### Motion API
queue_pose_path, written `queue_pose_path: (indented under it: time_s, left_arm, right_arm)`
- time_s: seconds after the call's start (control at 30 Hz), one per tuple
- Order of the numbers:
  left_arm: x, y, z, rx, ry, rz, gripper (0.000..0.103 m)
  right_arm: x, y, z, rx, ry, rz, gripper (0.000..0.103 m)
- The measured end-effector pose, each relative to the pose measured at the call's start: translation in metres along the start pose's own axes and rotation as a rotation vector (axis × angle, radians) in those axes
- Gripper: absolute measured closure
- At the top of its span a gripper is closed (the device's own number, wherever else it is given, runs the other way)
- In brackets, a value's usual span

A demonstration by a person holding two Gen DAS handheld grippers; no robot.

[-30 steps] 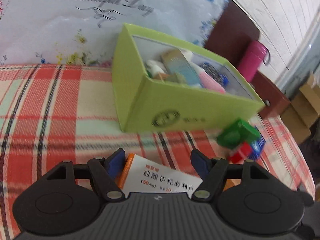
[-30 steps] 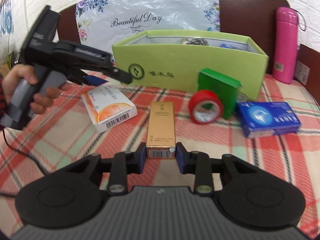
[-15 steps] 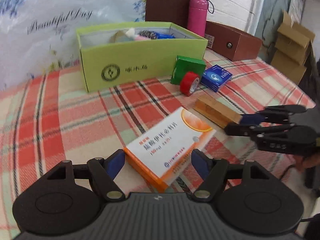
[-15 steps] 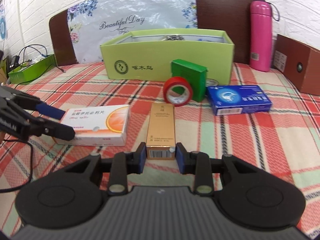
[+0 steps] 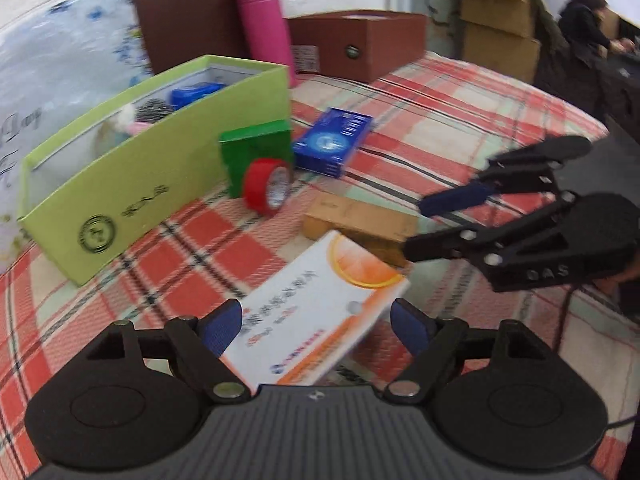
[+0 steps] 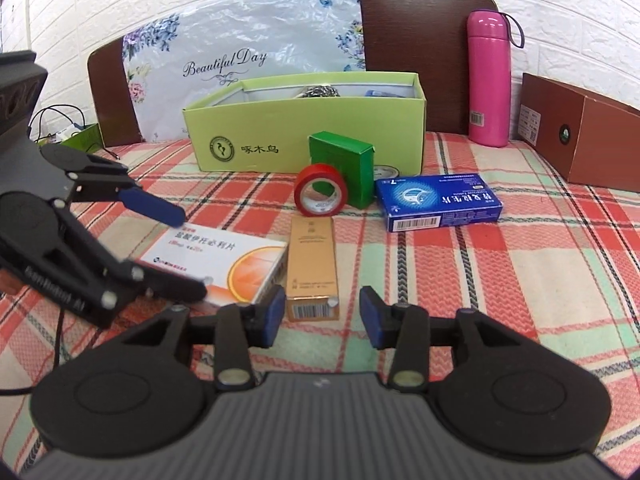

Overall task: Organize objects
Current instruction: 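Grasp white-orange medicine box with left tool while right tool grasps gold box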

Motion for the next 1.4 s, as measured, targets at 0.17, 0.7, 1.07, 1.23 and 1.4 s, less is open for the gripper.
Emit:
queue_pose_path:
  time_s: [0.17, 0.7, 1.07, 1.23, 1.4]
  left_arm:
    - [-0.026, 0.009, -0.01, 0.008, -0.09, -0.145, 0.017]
    - [-0.015, -0.012, -0.035, 0.035, -0.067, -0.187, 0.008]
    - [0.023, 0.002, -0.018, 0.121, -0.347, 0.389, 0.028]
    - [0.004, 0.004, -0.017, 0.104, -0.38, 0.321, 0.024]
    - [0.008, 0.001, -0.018, 0.094, -0.394, 0.37, 0.034]
  right_arm:
    - [-0.008, 0.002, 0.0, 0.011, 0.031, 0.007, 0.073]
    - [-0.032, 0.007, 0.017, 0.014, 0.062, -0.048, 0.073]
    - [-0.028, -0.001, -0.006, 0.038, 0.021, -0.022, 0.06]
    - [-0.025, -0.005, -0.022, 0.044, 0.009, -0.02, 0.06]
    - [-0.025, -0.002, -0.029, 0.062, 0.004, -0.028, 0.072]
Point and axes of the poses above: each gripper's, at about its wrist camera, not at the fingertips, and z roughly against the way its jaws point, x to its left, y to its underside, the point moved 3 cm from there along -z, roughly the way its jaws point, and after that the axes turned 9 degrees about -x, right-handed, at the moved point
